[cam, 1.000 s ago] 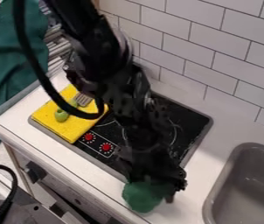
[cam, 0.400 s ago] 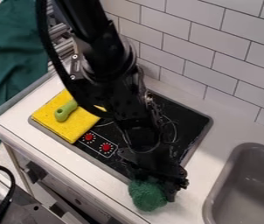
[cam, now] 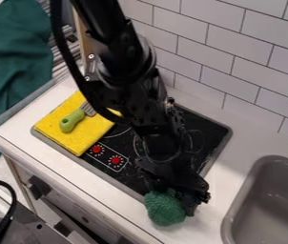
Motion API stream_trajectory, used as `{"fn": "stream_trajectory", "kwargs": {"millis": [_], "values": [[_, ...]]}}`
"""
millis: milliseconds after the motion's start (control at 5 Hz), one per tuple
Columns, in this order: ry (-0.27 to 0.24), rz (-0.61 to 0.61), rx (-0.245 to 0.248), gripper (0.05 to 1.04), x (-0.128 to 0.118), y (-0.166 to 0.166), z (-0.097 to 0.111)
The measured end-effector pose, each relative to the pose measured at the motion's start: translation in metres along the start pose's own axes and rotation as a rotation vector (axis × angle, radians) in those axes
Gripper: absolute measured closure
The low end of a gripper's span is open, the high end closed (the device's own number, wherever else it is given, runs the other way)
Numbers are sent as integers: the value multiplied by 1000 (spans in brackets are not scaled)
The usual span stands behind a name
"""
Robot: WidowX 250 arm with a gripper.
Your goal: Put the broccoli in the silver pot
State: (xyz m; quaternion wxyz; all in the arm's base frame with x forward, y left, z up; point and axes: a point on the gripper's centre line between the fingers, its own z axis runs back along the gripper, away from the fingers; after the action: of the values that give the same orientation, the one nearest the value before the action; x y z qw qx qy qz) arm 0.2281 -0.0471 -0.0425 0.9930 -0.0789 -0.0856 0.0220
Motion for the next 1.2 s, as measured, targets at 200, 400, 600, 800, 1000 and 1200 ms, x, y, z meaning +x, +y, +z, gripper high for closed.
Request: {"fn": "stream_trajectory", "kwargs": {"millis": [200, 400, 600, 800, 1000, 1200], "values": [[37, -37, 51, 358, 2, 7, 9], [11, -88, 113, 655, 27, 19, 33], [15, -151, 163, 894, 47, 29, 49], [-1, -181, 175, 1022, 63, 37, 58], [9, -168, 181, 1012, 61, 38, 59], [8, -119, 193, 868, 48, 39, 72]]}}
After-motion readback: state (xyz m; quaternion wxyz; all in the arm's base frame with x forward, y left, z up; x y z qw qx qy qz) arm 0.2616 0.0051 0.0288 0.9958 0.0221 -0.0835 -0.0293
